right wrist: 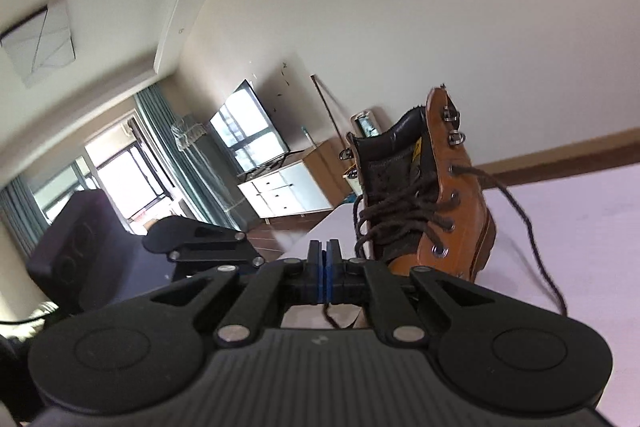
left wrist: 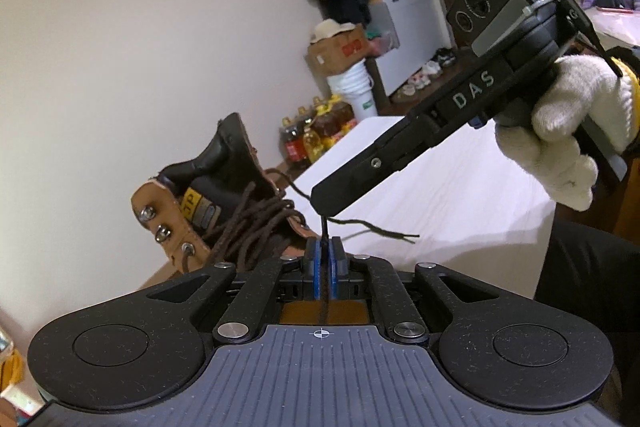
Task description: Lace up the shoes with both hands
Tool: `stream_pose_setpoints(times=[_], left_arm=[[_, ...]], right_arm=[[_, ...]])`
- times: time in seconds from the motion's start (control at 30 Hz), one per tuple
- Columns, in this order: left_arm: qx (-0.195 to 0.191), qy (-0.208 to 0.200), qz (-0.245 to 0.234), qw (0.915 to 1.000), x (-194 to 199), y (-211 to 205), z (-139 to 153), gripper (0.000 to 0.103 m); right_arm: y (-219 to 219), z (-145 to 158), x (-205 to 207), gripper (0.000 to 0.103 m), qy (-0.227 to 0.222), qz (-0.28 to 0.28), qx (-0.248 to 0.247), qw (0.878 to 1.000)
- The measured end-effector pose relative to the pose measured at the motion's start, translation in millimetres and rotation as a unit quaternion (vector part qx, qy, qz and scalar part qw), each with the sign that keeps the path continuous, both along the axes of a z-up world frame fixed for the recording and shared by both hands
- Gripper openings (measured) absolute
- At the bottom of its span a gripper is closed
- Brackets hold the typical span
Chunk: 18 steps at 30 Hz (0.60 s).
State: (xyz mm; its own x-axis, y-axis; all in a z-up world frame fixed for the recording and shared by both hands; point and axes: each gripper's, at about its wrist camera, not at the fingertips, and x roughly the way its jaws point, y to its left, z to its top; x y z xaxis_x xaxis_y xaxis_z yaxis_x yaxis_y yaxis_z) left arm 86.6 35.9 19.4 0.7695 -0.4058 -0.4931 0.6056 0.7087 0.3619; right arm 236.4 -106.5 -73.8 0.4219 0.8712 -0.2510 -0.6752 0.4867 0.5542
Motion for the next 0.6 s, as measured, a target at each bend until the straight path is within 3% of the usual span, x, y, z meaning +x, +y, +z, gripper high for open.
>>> stream_pose_setpoints(times=[0.33,0.4,0.6], left_arm=[[0.011,0.036,0.01,0.9992,15,-8,-2,0.002],[0.02,0.042,0.019,0.9987,20,-9,-3,0.002],[0.038,0.049,0.044,0.9971,35,-5,0,0.002]], right_arm=[[-5,-7,5,0.004,0.015,-0.017,-0.017,1.0],[-6,-7,4,0.013,0.011,-0.028,-0.028,0.999],[-13,0,-3,0.014,-0.015,-0.052,-0.054,0.997]])
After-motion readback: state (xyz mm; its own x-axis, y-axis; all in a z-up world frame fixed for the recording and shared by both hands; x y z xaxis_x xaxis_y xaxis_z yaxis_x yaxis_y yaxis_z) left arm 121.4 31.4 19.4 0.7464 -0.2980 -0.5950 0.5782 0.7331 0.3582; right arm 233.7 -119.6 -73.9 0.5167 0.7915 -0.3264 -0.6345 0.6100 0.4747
